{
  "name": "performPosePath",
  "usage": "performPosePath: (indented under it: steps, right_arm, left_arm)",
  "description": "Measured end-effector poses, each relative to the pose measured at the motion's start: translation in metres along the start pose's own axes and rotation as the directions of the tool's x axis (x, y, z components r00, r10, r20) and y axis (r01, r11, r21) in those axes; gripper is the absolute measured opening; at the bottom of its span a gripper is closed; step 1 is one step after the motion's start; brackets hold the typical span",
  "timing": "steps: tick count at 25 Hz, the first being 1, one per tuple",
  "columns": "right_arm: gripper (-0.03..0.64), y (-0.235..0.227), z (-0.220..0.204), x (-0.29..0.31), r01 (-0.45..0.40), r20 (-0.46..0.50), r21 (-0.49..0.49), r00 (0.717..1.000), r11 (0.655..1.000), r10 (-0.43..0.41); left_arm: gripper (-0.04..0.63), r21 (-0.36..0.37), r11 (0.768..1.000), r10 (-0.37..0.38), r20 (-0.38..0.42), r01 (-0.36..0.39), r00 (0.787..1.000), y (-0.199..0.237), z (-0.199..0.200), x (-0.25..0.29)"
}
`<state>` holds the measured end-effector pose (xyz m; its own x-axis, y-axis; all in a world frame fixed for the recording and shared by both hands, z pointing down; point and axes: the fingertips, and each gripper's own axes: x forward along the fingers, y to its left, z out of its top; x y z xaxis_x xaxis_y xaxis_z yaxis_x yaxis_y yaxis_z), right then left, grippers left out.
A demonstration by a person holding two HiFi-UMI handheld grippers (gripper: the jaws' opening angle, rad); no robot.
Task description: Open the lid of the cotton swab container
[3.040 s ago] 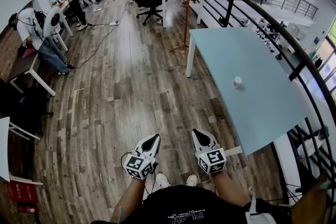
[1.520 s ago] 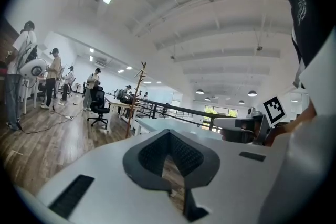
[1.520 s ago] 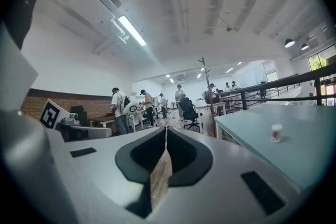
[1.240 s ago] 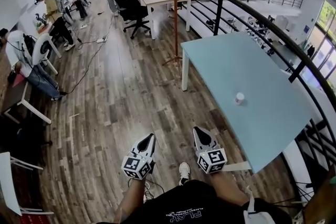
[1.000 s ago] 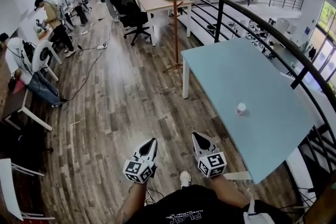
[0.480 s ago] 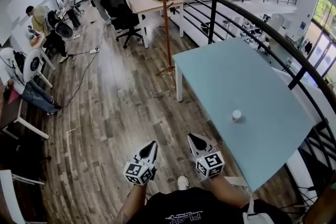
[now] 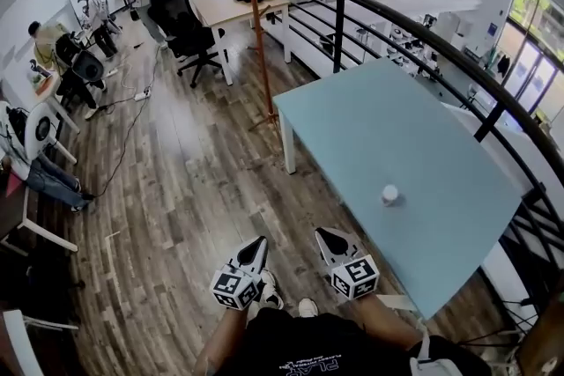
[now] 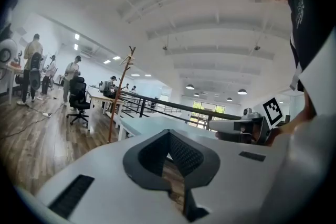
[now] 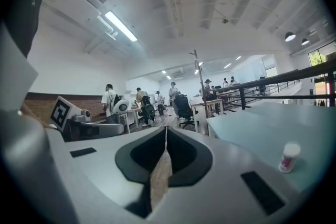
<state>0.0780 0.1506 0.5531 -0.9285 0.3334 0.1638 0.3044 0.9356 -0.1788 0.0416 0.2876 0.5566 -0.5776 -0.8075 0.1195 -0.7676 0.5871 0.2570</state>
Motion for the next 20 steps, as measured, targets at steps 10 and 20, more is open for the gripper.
performPosePath:
  steps: [10, 20]
  right_arm:
    - [0.021, -0.030, 0.022, 0.060, 0.092, 0.008, 0.033, 0.996, 0.995, -0.092]
    - [0.021, -0.041, 0.028, 0.121, 0.170, -0.033, 0.037, 0.985, 0.985, -0.169]
  left_arm:
    - [0.003, 0.001, 0.990, -0.141, -0.024, 0.142, 0.990, 0.038, 0.028, 0.072]
    - [0.003, -0.022, 0.967, -0.256, -0.080, 0.255, 0.964, 0.084, 0.037, 0.118]
